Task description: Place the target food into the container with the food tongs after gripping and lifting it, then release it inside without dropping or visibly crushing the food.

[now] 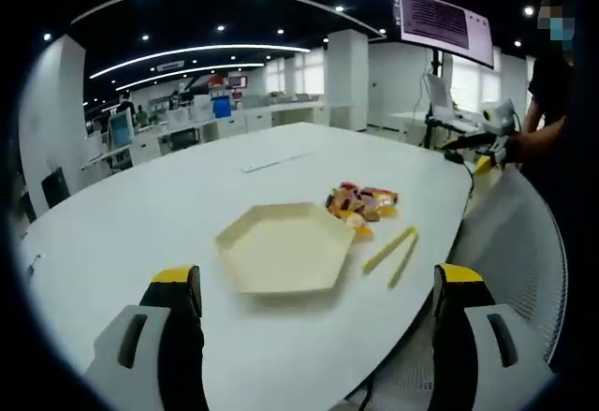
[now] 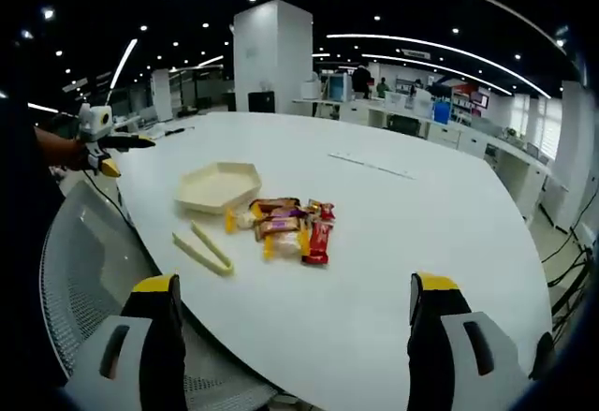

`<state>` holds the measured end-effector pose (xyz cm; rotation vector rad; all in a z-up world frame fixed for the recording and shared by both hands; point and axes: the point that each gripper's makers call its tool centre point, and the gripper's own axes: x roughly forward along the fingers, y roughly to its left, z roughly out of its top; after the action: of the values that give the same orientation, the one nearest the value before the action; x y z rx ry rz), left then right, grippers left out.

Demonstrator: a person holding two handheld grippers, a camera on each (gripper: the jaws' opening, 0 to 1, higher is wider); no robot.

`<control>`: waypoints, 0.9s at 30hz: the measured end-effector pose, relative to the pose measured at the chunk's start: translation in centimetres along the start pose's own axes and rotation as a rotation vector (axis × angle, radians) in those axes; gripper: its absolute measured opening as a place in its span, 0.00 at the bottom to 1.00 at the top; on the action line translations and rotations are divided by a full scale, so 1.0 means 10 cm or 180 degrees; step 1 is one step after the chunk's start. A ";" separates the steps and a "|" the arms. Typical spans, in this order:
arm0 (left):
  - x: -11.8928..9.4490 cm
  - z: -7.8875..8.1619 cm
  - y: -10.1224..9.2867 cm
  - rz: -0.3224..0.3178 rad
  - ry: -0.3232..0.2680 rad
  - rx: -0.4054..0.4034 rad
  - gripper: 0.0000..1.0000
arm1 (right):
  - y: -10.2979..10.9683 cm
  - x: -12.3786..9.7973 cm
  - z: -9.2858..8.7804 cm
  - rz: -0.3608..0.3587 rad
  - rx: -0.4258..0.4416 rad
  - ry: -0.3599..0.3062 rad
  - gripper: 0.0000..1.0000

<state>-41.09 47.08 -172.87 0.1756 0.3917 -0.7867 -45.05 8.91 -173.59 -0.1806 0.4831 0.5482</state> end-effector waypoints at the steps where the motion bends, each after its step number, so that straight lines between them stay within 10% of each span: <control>1: 0.00 0.00 0.01 0.0001 -0.0011 0.0010 1.00 | 0.00 0.00 0.00 0.0002 -0.0001 -0.0005 1.00; 27: -0.08 0.02 0.13 0.0097 -0.0079 -0.0097 1.00 | -0.04 0.04 0.04 -0.0003 -0.0002 -0.0047 1.00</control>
<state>-40.58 48.46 -172.41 0.1431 0.3766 -0.7519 -44.38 8.89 -173.40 -0.1774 0.4686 0.5484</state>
